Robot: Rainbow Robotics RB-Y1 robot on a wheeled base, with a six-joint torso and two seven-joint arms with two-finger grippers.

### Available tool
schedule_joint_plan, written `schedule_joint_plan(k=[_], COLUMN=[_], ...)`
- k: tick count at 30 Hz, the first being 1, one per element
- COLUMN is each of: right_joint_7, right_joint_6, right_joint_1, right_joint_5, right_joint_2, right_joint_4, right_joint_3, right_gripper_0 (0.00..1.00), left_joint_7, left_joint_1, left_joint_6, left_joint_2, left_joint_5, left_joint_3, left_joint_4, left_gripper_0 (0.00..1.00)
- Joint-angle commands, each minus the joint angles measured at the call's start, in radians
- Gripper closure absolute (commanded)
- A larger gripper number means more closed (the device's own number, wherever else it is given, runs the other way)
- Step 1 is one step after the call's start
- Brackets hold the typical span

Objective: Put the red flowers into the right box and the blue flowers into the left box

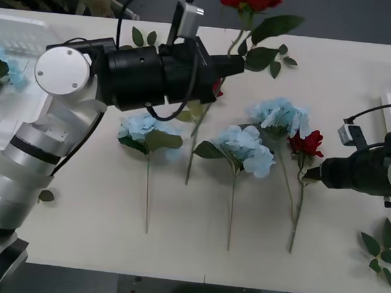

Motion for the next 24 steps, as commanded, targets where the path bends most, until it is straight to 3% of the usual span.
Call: schedule_joint_plan(k=[1, 14, 16, 18, 20, 24], right_joint_7=[-0.009, -0.005, -0.002, 0.000, 0.000, 0.003], right_joint_6=[-0.036, -0.167, -0.167, -0.166, -0.166, -0.166], right_joint_1=[-0.072, -0.216, -0.228, -0.231, -0.231, -0.231], right_joint_5=[0.020, 0.067, 0.064, 0.063, 0.064, 0.063], right_joint_2=[-0.011, 0.076, 0.084, 0.084, 0.084, 0.084], right_joint_4=[0.045, 0.292, 0.315, 0.315, 0.315, 0.315], right_joint_3=[0.064, 0.239, 0.240, 0.240, 0.239, 0.239], right_gripper_0=[0.00, 0.02, 0.50, 0.90, 1.00, 1.00], left_joint_7=[-0.049, -0.066, -0.067, -0.067, -0.067, -0.066], left_joint_1=[-0.007, -0.005, -0.005, -0.005, -0.005, -0.005], left_joint_6=[-0.059, -0.105, -0.105, -0.105, -0.105, -0.105], left_joint_2=[-0.052, -0.132, -0.132, -0.132, -0.132, -0.132], left_joint_5=[0.001, -0.021, -0.019, -0.021, -0.019, -0.019], left_joint_3=[-0.066, -0.118, -0.121, -0.122, -0.122, -0.122], left_joint_4=[-0.051, -0.049, -0.049, -0.047, -0.047, -0.047], left_gripper_0=[1.00, 1.00, 1.00, 1.00, 1.00, 1.00])
